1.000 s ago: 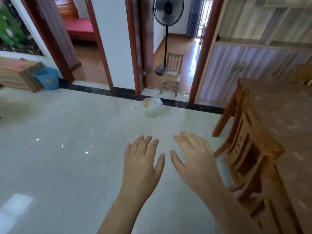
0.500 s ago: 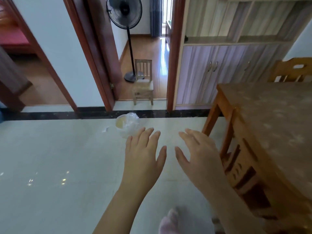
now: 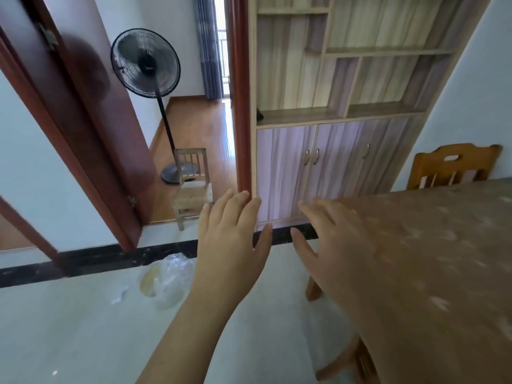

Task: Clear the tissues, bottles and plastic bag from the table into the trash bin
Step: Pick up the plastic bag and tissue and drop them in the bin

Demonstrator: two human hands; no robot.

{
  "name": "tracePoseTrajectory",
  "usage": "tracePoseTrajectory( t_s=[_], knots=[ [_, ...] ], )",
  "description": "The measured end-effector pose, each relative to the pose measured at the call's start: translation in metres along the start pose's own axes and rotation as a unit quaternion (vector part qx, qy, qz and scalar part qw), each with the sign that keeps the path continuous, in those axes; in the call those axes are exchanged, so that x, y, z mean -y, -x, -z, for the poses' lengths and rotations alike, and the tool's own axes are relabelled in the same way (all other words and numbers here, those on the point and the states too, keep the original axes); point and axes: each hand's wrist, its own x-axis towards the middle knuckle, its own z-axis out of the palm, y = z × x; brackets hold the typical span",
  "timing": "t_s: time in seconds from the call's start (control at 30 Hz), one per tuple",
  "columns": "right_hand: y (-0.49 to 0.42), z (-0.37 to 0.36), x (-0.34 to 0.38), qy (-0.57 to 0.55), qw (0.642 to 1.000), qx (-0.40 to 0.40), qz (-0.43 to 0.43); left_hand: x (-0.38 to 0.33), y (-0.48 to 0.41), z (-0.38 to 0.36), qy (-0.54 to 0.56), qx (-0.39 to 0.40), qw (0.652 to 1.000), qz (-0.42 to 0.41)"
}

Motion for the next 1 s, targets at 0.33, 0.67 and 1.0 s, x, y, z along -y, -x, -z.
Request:
tracePoseTrajectory(
  t_s=[0.33, 0.67, 1.0],
  knots=[
    [-0.143, -0.136, -0.040, 0.025, 0.999, 0.006, -0.035, 0.102, -0.150, -0.113, 0.043, 0.034, 0.998, -0.042],
    [-0.267, -0.264, -0.077, 0.029, 0.997, -0.005, -0.072, 0.189, -0.285, -0.209, 0.059, 0.065, 0.994, -0.067],
    [-0.346, -0.319, -0.205, 0.079, 0.981, -0.005, -0.178, 0.164, -0.413, -0.350, 0.095, 0.071, 0.981, -0.155]
  ],
)
